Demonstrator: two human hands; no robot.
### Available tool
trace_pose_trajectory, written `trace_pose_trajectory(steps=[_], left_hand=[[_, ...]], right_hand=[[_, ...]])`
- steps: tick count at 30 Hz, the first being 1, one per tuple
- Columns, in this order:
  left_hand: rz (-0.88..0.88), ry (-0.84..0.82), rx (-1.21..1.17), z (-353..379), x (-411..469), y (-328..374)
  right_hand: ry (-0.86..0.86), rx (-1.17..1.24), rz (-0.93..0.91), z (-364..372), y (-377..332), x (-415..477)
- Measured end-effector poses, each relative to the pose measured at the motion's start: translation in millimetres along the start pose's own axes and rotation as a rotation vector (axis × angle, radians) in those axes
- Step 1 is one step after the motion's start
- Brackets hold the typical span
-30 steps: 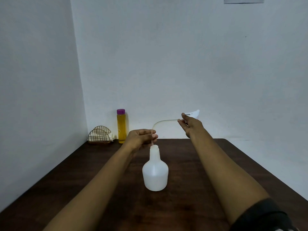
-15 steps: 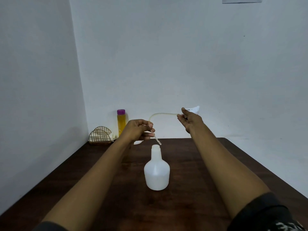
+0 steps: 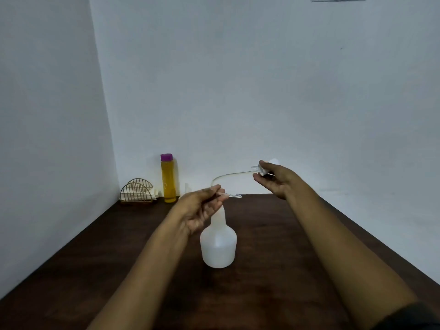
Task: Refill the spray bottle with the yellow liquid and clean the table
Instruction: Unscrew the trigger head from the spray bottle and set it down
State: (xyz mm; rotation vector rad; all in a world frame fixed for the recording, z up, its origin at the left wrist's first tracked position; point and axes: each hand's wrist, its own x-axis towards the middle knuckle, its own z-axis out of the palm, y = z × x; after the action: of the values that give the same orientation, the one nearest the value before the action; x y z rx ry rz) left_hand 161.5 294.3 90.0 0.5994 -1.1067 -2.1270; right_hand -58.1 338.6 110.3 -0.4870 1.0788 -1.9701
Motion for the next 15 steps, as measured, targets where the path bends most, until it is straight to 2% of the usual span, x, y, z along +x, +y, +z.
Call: trace_pose_trajectory(steps=[4,9,15], left_hand=[[-0.164,-0.027,-0.176,16.3,-22.9,-46.5],[-0.317,0.019,-0.218,31.4,-36.1,-114.7],[-0.248,0.103,-0.068,37.7,-37.6,-169.2]], right_hand=[[-0.017,-0.061,0.057,-54.6,1.2,-12.6],[0.001,-0.2,0.156,-126.5,22.4,-20.3],[0.092,-0.366,0.302,-171.3,50.7,-9.6]])
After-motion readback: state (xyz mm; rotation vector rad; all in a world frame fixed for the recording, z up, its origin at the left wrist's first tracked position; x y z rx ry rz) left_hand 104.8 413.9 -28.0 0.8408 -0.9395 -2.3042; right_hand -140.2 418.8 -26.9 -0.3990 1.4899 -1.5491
